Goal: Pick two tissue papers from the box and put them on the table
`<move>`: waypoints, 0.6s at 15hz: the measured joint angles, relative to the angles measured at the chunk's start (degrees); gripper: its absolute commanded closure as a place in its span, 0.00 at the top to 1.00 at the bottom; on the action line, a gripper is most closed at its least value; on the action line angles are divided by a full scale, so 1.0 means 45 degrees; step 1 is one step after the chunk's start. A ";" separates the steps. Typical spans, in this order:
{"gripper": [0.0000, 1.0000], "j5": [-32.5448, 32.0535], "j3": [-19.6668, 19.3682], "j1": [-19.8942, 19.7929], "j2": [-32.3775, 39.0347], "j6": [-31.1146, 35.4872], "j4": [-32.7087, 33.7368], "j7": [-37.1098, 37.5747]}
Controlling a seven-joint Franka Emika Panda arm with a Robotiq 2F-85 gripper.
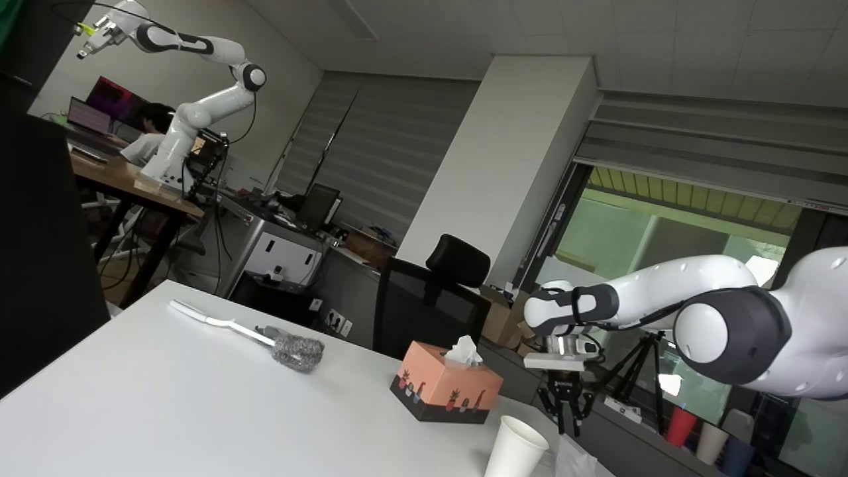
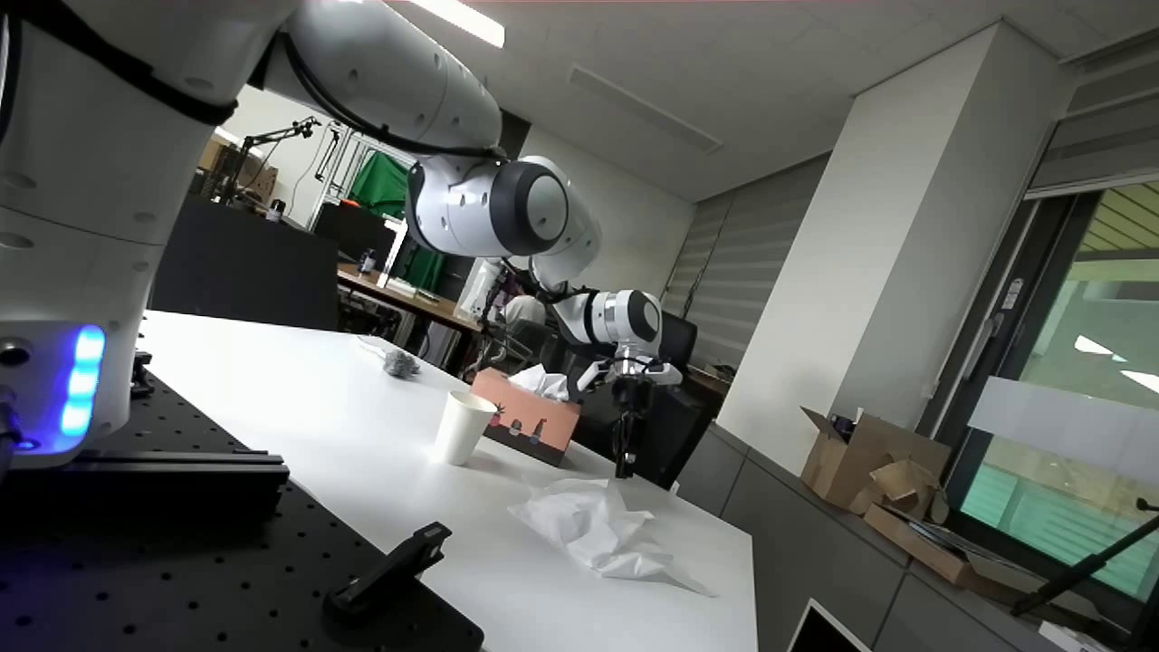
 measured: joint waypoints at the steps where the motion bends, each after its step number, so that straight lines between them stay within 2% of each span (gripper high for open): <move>1: 0.73 0.0164 0.0031 -0.0013 -0.0028 0.0363 0.0072 0.0326; 4: 0.95 0.0691 0.0195 -0.0046 -0.0331 0.1334 0.0279 0.1209; 6: 1.00 0.1148 0.0403 -0.0040 -0.0756 0.1755 0.0298 0.1711; 8: 0.96 0.1597 0.0658 -0.0027 -0.1253 0.2028 0.0313 0.2105; 9: 1.00 0.1753 0.0780 -0.0009 -0.1503 0.2042 0.0318 0.2173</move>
